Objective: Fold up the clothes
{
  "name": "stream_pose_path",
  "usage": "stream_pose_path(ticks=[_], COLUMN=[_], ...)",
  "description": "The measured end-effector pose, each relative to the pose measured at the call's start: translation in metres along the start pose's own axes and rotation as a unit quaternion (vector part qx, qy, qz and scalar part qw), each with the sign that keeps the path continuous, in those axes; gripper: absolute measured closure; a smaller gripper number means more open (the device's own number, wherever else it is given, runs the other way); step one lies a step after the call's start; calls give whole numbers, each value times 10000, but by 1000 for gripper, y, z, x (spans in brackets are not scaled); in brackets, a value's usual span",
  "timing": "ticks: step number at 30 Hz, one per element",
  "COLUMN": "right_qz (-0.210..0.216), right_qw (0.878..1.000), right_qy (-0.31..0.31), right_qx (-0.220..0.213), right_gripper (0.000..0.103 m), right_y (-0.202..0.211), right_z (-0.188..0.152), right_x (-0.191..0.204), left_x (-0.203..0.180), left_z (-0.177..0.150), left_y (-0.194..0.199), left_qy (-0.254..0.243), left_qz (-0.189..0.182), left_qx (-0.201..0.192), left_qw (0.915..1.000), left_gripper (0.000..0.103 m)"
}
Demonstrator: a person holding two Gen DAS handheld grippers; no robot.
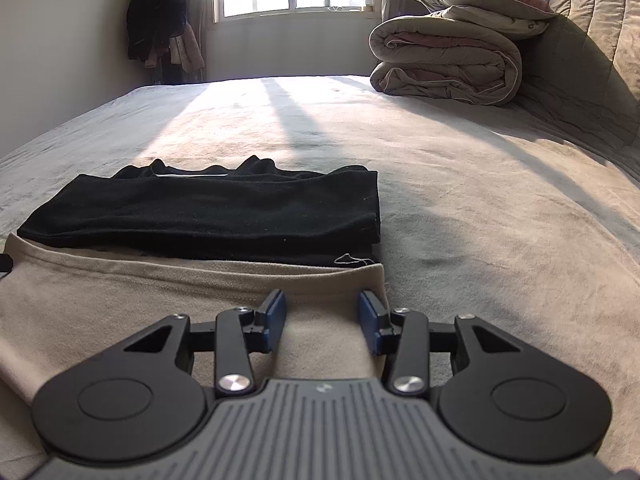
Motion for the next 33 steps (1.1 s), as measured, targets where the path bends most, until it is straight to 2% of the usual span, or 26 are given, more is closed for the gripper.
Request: stream_pose_path(ticks=[4, 7, 9, 12, 15, 17, 26, 33], right_qz=[10, 18, 23, 11, -32, -83, -198, -276], right_qw=[10000, 9999, 9998, 9998, 9999, 9999, 9998, 9995], right_qy=[-41, -72, -93, -105, -69, -67, -29, -93], right_qx=[-73, -128, -165, -170, -135, -103, 85, 123], right_gripper=[60, 60, 60, 60, 60, 60, 59, 56], right_y=[6, 10, 13, 13, 10, 7, -5, -2], right_z=[5, 8, 10, 11, 10, 9, 7, 15], right_x=[2, 4, 6, 8, 11, 10, 7, 15], left_x=[-2, -6, -12, -19, -14, -10, -10, -16], left_z=[10, 13, 13, 7, 2, -2, -3, 4], left_y=[16, 21, 17, 1, -11, -14, -14, -4], left_qy=[58, 65, -42, -264, -185, -147, -131, -8], left_qz=[21, -243, -404, -214, -31, -4, -52, -47], left_qx=[-377, -528, -443, -231, -57, -25, -20, -88], left_qw=[9993, 9983, 9982, 9992, 9998, 9999, 9999, 9999], left_gripper=[58, 63, 68, 68, 69, 75, 74, 61])
Point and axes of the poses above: each gripper's, at about its wrist camera, not at the fingertips, and y roughly against the way its jaws point, x to its left, z to its top, the point moved 1 cm from there along -y, roughly the way its jaws point, and after that the axes turned 9 degrees about -z, right-handed, at the moved point
